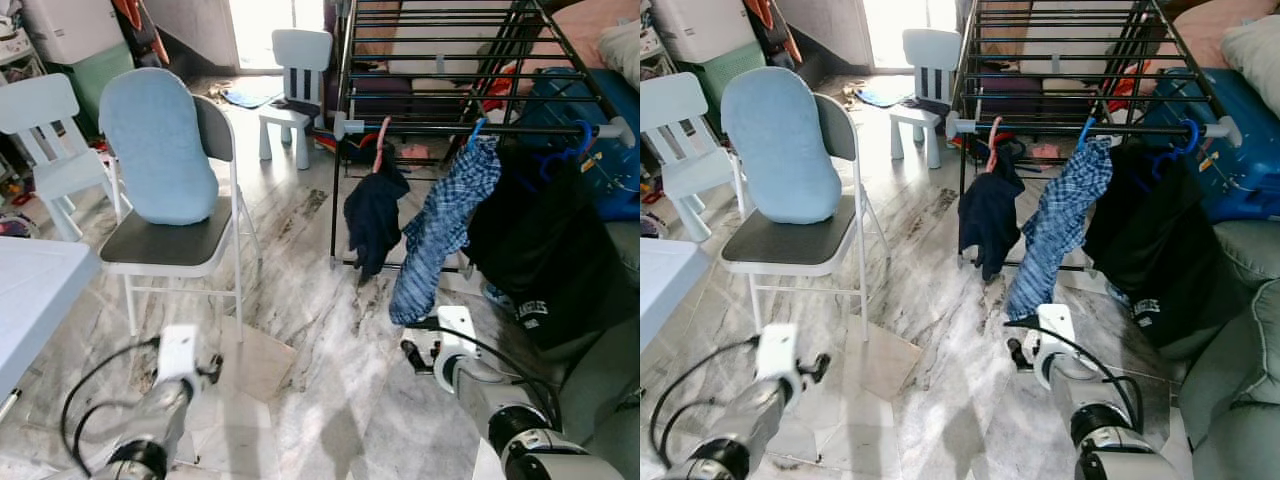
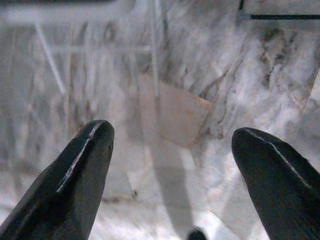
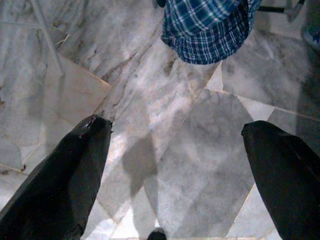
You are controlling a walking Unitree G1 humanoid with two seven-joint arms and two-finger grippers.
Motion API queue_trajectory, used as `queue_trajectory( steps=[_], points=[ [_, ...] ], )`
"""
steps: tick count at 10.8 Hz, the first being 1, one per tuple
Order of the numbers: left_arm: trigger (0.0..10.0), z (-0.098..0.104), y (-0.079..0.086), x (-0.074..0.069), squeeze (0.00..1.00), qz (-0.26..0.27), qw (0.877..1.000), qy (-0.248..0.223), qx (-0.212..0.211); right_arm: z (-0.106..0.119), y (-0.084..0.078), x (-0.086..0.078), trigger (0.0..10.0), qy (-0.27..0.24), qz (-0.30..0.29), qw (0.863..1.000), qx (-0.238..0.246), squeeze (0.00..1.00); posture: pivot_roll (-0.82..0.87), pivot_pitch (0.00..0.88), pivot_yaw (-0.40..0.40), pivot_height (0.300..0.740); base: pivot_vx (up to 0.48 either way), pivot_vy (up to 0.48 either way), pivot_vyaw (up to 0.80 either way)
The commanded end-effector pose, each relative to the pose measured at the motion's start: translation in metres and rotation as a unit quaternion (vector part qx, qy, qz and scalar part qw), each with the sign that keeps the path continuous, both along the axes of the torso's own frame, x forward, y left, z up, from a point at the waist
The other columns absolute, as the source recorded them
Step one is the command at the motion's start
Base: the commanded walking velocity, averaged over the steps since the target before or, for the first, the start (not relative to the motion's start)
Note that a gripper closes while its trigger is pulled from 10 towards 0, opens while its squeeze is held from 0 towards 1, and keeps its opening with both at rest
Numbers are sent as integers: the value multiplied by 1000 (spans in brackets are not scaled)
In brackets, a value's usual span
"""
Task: Hang hanger
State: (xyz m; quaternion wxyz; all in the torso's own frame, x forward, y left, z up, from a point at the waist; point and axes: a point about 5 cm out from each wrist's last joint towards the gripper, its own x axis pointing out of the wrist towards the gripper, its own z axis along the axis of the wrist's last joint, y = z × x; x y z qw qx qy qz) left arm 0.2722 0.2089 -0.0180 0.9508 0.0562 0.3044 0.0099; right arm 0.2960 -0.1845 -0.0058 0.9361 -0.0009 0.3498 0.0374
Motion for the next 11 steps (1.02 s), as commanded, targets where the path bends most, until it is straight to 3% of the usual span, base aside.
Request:
queue_trajectory(
  steps=[1,3,4,5,6,8,11],
  points=[
    [10000,9,-1,8,0,-13,999,-31,24,4,4,5,10000,-16,16,1000,-13,0,-84,0,36,740,0,0,0],
    [10000,34,-12,18,0,10,988,-155,-8,20,6,14,10000,-97,33,995,-14,0,-72,0,16,740,0,0,0],
    [10000,51,-29,7,0,-31,973,-226,-24,26,4,8,10000,-143,38,989,-10,0,-71,0,10,740,0,0,0],
    [10000,62,-41,-7,0,-54,963,-260,-35,32,1,0,10000,-166,35,985,-7,0,-72,0,3,740,0,0,0],
    [10000,69,-45,-17,0,-57,960,-273,-37,41,-3,-7,10000,-188,28,982,-6,0,-72,0,-1,740,0,0,0],
    [10000,88,-51,-23,0,-32,953,-295,-61,62,-13,-11,10000,-236,-2,972,-6,0,-63,0,4,740,0,0,0],
    [10000,103,-49,-28,0,-43,952,-294,-79,79,-17,-19,10000,-255,-37,966,-11,0,-76,0,29,740,0,0,0]
  ],
)
